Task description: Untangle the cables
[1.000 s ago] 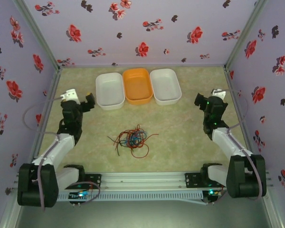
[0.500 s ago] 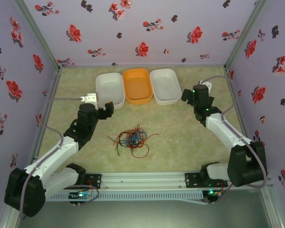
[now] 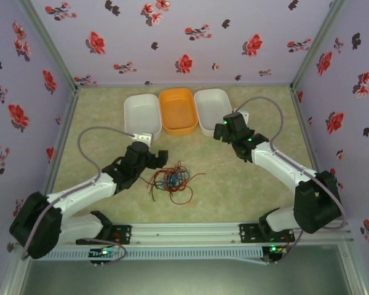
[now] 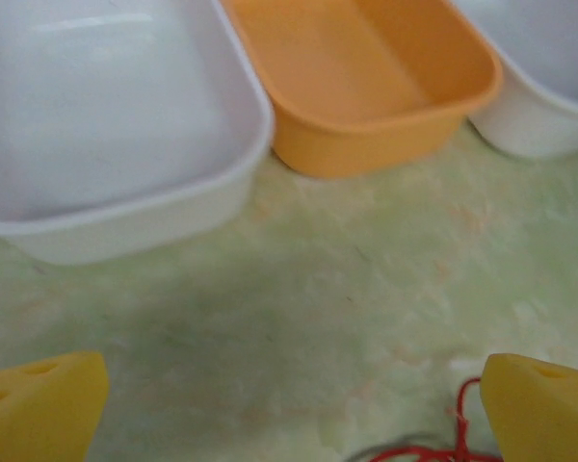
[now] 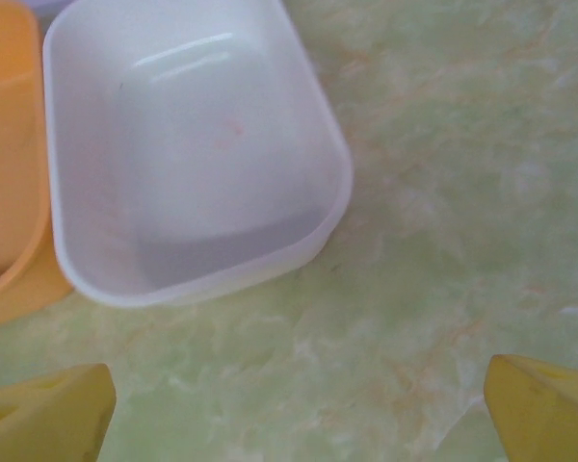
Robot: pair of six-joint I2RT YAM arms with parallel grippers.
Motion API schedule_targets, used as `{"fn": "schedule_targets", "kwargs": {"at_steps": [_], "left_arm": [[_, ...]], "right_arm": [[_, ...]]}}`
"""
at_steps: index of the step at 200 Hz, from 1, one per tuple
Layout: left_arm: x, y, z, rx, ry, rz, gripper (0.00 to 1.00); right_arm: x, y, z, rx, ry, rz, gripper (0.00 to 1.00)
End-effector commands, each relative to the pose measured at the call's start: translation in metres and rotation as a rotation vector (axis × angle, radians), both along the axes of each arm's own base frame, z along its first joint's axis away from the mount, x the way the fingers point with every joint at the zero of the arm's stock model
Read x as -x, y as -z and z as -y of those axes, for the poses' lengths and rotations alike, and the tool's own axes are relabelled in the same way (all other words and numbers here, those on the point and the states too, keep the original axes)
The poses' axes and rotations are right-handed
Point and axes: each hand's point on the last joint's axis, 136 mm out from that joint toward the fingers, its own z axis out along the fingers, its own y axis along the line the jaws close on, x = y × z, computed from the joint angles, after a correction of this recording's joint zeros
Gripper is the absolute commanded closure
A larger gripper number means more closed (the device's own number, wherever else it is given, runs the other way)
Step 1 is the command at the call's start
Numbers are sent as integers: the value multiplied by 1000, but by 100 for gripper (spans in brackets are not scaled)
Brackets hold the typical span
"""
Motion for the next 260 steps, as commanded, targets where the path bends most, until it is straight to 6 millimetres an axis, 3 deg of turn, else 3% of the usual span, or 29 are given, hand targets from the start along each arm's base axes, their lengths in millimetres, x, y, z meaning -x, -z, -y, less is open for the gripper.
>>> {"fn": "schedule_targets", "kwargs": {"at_steps": [1,38,74,113,133,166,204,229,260], "left_arm": [[7,1,36,-13,162,-36,0],[20,22,63,4,286,-123,0],[34,44,65,-39,328,-252,4],[42,48,61,-71,350,-295,14],[39,51,59,-84,344,-297,22],[33,55,63,-65,330,-295,52],[15,35,70,40,301,-209,82],[-1,19,79,140,288,-164,89],[-10,0,85,204,303,-125,90]], "right_arm": [[15,13,-4,-22,29,-72,1],[25,33,-22,-93,4,-158,3],[40,45,-34,-39,-18,-221,5],[52,55,-39,-39,-25,-240,5],[52,56,-42,-53,-34,-249,6],[55,59,-47,-79,-54,-259,8],[59,65,-56,-120,-100,-268,14],[62,69,-65,-149,-133,-292,19],[61,70,-85,-244,-189,-295,30]]}}
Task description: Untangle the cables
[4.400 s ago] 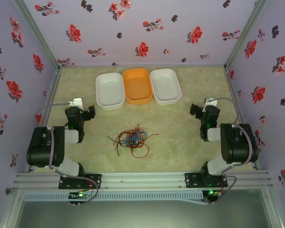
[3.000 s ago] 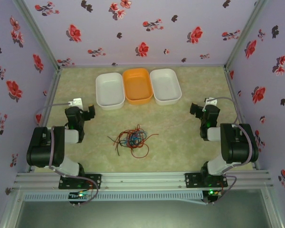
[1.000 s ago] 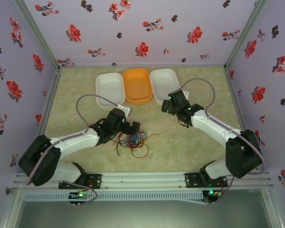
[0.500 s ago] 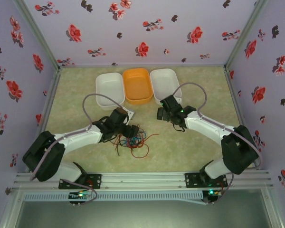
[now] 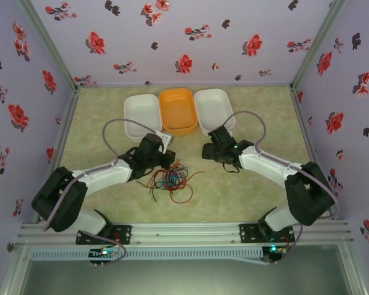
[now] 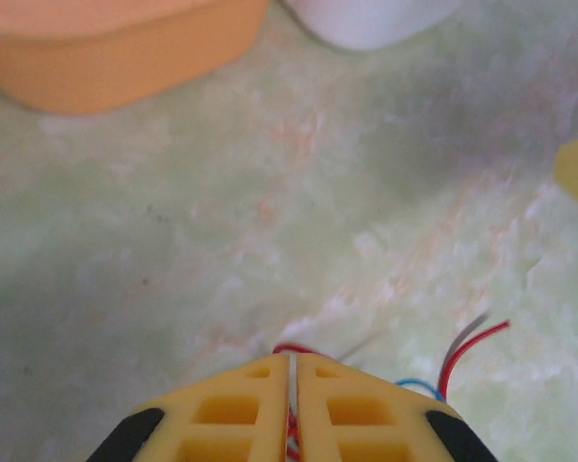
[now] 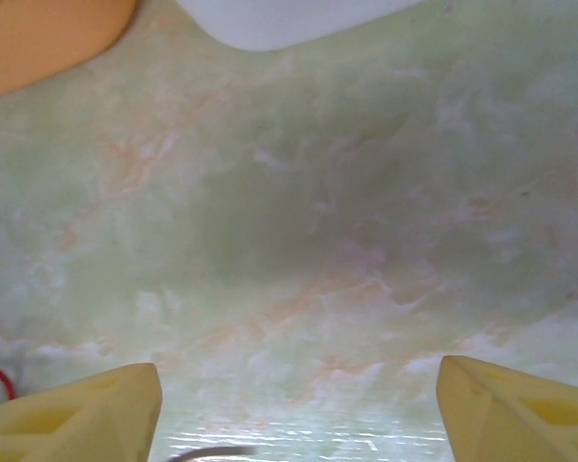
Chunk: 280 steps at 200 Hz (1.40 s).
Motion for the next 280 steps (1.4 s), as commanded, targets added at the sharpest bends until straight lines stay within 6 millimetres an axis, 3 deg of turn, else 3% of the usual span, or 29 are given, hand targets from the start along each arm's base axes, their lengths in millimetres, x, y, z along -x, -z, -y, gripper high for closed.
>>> {"fn": "schedule_targets", "kwargs": {"at_steps": [1,9,44,99,115,128,161,177,198,234,265,280], "left_arm": [[-11,-24,13,100,11,39,90],[-13,-26,11,94,6,37,87],[-3,-22,-12,51,-35,-23,55],[35,-9,-48,-40,-71,-121,24],[45,-5,-47,-39,-61,-134,15],[51,2,-43,-55,-35,-145,1],[52,17,-23,-97,16,-171,0],[46,22,-14,-104,28,-172,6],[41,31,-8,-137,49,-180,22],[28,30,4,-110,38,-163,69],[4,20,16,-69,6,-144,99],[-9,13,20,-42,-20,-137,100]], "right_arm": [[1,4,-21,-105,-40,-12,30],[1,3,-28,-140,-55,-15,34],[9,2,-55,-260,-135,-58,47],[39,15,-64,-256,-205,-141,54],[49,21,-68,-238,-225,-163,54],[56,26,-70,-222,-237,-175,55],[67,37,-70,-190,-228,-195,56],[66,39,-65,-170,-202,-187,56],[64,41,-56,-123,-176,-181,56],[63,43,-30,-11,-113,-168,54],[55,27,-15,78,-83,-126,49],[53,23,-8,118,-67,-127,48]]}}
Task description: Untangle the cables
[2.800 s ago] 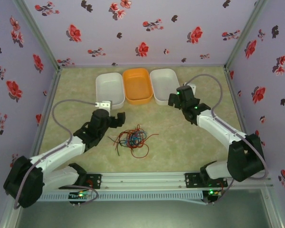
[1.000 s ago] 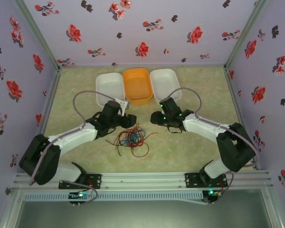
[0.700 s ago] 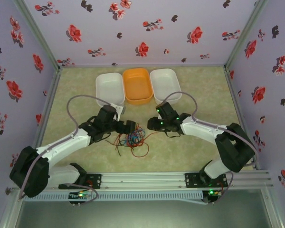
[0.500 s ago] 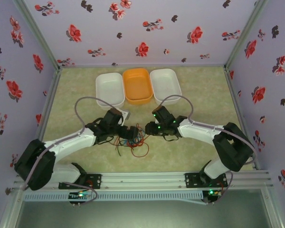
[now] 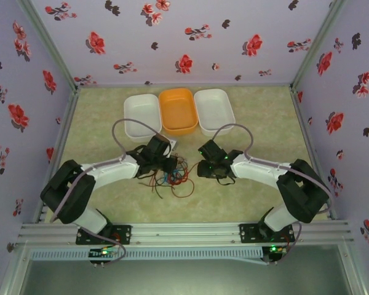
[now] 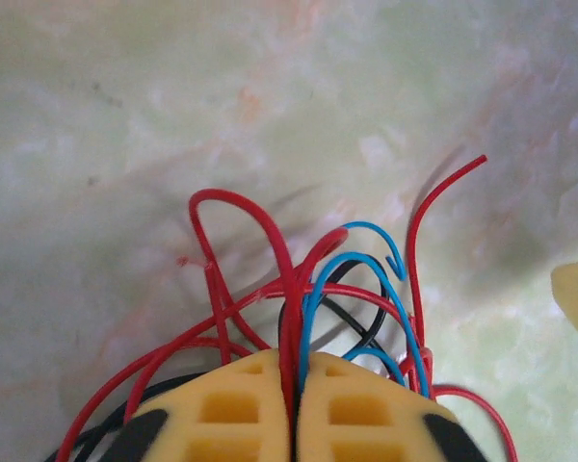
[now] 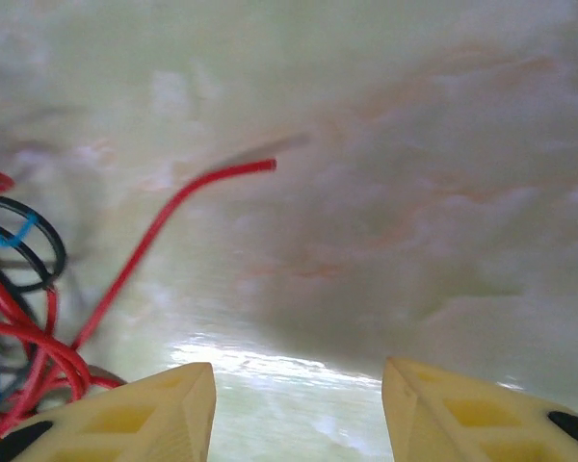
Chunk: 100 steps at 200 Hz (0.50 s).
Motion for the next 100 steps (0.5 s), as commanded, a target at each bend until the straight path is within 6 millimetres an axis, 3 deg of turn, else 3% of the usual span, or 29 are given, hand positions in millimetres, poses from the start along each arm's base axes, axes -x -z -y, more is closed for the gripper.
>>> {"fn": "schedule_targets", "kwargs": {"at_steps": [1,37,100], "left_arm": [[-28,-22,13,67,-44,51,100],[-52,-41,12,103,-102,67,100],[-55,-57,0,112,-118,79,100]], "right_arm": [[-9,-20,18,99,42,50,48],[-6,-19,18,109,48,16,47],[-6,-18,19,107,67,8,43]]}}
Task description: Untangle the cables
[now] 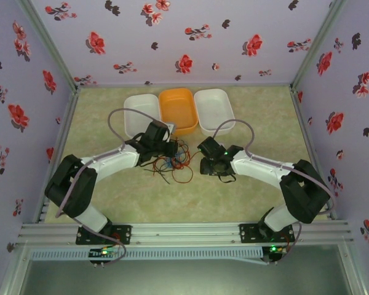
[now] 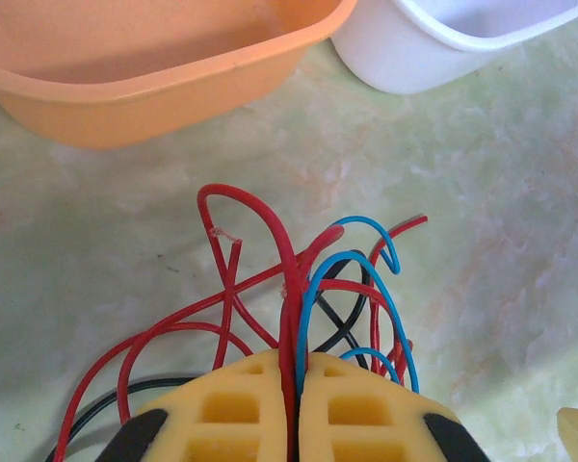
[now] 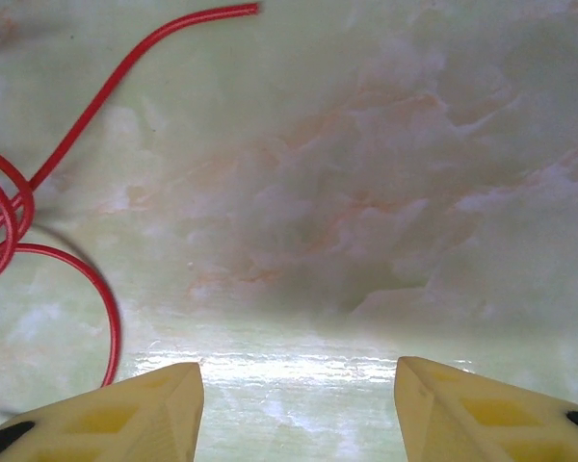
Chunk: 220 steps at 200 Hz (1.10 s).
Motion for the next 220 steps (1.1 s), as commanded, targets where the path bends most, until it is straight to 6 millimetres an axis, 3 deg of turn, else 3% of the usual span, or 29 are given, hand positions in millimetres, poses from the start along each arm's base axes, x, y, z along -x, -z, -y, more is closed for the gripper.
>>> {"fn": "schedule_targets", "kwargs": {"at_steps": [1,34,89,163,191,220], "left_arm": [[-4,-21,-1,31,-10,25,100],[-2,-21,-2,50,-12,8,100],[-3,-52,-6,74,-5,66,100],[2,-76,-13,118,-11,111,100],[3,-82,-15,134,-19,121,100],[1,-88,-18,164,-40,129,100]], "right_arm": [[-2,-5,5,22,32,3,42],[-3,-1,2,19,25,-20,43],[-10,-3,-3,-27,15,-8,41],[-14,-9,0,-205,38,63,37],[-18,-9,-13,-289,21,70,36],[-26,-13,-40,-428,-14,92,35]]}}
